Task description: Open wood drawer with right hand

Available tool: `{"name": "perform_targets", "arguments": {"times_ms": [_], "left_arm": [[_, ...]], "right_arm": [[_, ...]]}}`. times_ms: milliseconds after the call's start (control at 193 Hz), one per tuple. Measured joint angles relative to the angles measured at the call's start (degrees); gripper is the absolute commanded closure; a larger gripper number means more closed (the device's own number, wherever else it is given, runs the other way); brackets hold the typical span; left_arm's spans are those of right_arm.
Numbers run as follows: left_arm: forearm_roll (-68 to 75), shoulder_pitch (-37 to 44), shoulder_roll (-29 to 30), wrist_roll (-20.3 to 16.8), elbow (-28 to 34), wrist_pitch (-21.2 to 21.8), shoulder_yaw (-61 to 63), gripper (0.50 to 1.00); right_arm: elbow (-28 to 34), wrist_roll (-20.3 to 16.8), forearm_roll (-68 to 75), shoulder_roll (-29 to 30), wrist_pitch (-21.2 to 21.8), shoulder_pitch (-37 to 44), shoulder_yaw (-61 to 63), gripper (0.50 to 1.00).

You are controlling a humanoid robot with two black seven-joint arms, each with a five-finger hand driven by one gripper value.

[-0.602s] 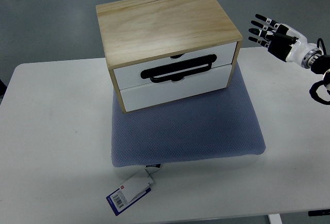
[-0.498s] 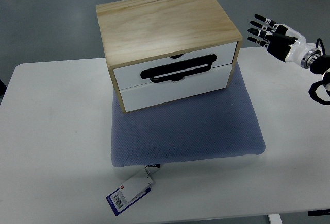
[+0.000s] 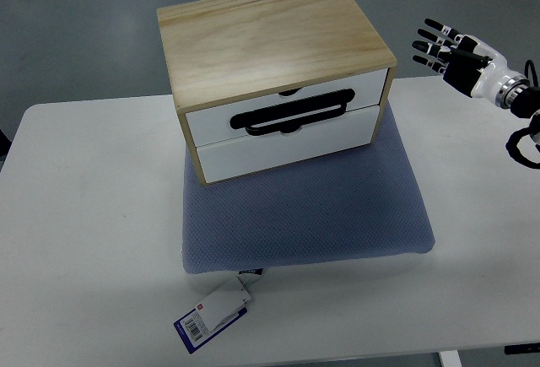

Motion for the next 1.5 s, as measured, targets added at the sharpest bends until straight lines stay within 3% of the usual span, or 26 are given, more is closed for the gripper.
{"name": "perform_targets", "arguments": {"times_ms": [291,571,670,862,1101,1501], "left_arm": [[0.0,-0.01,0.0,0.0,-0.05,0.0,0.04,0.5],[0.0,-0.02,0.0,0.0,-0.05,-0.02,0.03,0.5],[0.0,0.0,0.0,0.0,-0.03,-0.02,0.03,0.5],[0.0,-0.02,0.0,0.0,-0.03,-0.01,0.02,0.5],[0.0,-0.03,0.0,0.0,-0.02,-0.02,0.02,0.5],[0.0,-0.04,0.0,0.0,-0.02,-0.02,0.02,0.5]], "right_arm": [[0.14,0.95,-0.1,-4.7,0.76,2.66,-0.01,0.552],[1.6,0.99,-3.07,-10.53,9.85,3.77,-0.97,0.556],[3.54,3.11,-8.14,-14.82,11.99,4.36,-0.92,0.556],[15.04,7.63,-16.17,-23.41,12.48,4.87,-0.95,0.556],[30.89,8.27,-21.75,-31.56,12.49,4.85,-0.37,0.556],[49.16,7.86,-38.52,-31.55,12.47,5.28,-0.01,0.554]]}}
